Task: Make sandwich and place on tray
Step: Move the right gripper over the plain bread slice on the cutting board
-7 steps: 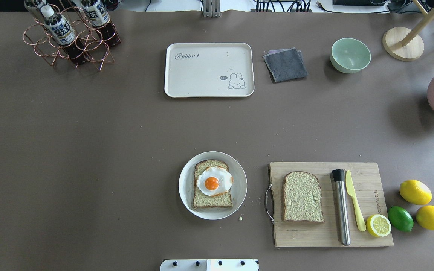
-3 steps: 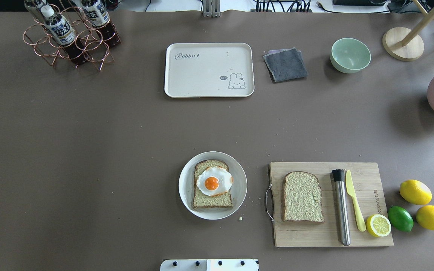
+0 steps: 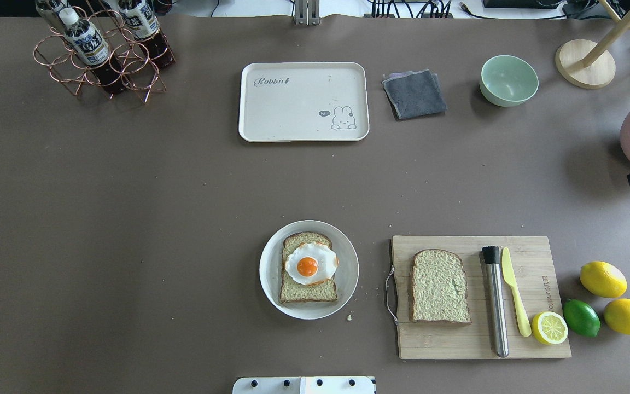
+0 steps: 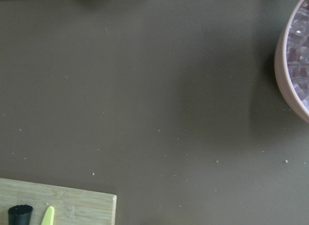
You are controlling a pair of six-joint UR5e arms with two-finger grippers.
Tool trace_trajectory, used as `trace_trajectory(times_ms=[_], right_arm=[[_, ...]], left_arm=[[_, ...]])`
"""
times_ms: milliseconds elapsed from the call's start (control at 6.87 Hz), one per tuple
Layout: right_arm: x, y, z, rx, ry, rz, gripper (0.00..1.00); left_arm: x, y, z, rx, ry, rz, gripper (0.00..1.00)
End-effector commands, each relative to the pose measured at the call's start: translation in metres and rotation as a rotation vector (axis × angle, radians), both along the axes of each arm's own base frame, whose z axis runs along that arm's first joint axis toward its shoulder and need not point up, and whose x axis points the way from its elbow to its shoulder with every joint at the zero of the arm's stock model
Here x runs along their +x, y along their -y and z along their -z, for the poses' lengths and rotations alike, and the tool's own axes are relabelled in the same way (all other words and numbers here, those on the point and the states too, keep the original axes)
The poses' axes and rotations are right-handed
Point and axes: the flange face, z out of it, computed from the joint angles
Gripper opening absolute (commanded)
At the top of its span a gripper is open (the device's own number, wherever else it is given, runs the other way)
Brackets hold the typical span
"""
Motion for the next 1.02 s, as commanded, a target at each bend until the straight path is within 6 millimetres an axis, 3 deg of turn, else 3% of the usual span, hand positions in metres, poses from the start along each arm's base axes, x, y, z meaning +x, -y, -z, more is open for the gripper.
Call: trace_trajectory(times_ms=[0,291,728,873], right_arm=[[-0.086,-0.028,0.03,-0.098,0.093,-0.055,1.0],[-0.155,-0.064,0.055,-0.132,0.113,-0.113,1.0],[-0.23,-0.118,0.074,-0.158,0.095,-0.112,1.0],[-0.245,-0.124,0.081,-0.152,0.103,-0.097,0.98]], left_arm=[[0.001,0.001,0.0,0.0,-0.001,-0.003,0.97],[0.006,0.002,-0.001,-0.001,-0.001,-0.016,0.97],[0.008,0.002,-0.005,-0.01,-0.001,-0.018,0.97],[0.008,0.002,-0.007,-0.013,-0.001,-0.019,0.97]])
